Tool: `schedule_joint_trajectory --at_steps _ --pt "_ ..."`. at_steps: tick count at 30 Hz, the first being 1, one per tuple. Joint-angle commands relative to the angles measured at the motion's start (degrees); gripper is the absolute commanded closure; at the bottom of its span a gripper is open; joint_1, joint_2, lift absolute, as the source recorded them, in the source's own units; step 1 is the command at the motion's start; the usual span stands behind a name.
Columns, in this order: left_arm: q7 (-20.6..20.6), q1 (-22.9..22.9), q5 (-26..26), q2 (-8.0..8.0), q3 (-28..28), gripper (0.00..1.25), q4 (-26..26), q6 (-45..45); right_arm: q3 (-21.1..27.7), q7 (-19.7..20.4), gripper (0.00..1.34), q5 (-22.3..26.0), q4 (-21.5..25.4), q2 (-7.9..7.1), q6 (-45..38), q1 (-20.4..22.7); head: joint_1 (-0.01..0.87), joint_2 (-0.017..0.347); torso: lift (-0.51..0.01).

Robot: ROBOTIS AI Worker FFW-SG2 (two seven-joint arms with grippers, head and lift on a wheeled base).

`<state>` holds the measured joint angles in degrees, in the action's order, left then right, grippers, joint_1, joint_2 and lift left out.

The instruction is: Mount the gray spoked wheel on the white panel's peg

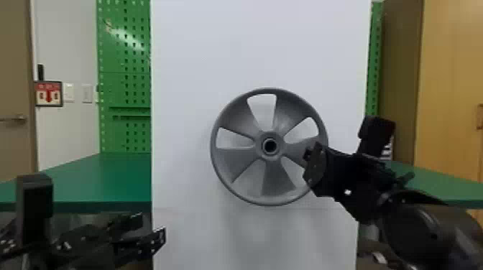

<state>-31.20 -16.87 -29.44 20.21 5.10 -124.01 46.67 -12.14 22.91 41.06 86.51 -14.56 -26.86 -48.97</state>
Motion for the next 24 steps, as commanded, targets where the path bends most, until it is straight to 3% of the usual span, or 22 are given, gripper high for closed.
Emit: schedule_joint_trajectory --at_steps 1,12,18,24 --pt "0.00 0.08 0.00 0.00 0.00 0.51 0.00 0.00 0.01 -0.15 0.00 -0.10 -0.03 0.05 0.14 0.01 0.084 -0.008 -0.484" --pt "0.00 0.17 -0.18 0.00 0.26 0.51 0.00 0.00 0.01 -0.06 0.00 0.25 0.59 0.41 0.05 0.71 0.084 -0.008 -0.484" --pt "0.00 0.43 -0.35 -0.09 0.62 0.51 -0.09 0.00 -0.96 1.87 0.00 0.34 4.02 0.93 -0.30 2.30 0.084 -0.008 -0.484" --pt "0.00 0.34 -0.44 -0.09 0.62 0.51 -0.09 0.00 -0.96 5.13 0.00 -1.42 10.61 1.90 -2.14 5.81 0.084 -0.008 -0.484"
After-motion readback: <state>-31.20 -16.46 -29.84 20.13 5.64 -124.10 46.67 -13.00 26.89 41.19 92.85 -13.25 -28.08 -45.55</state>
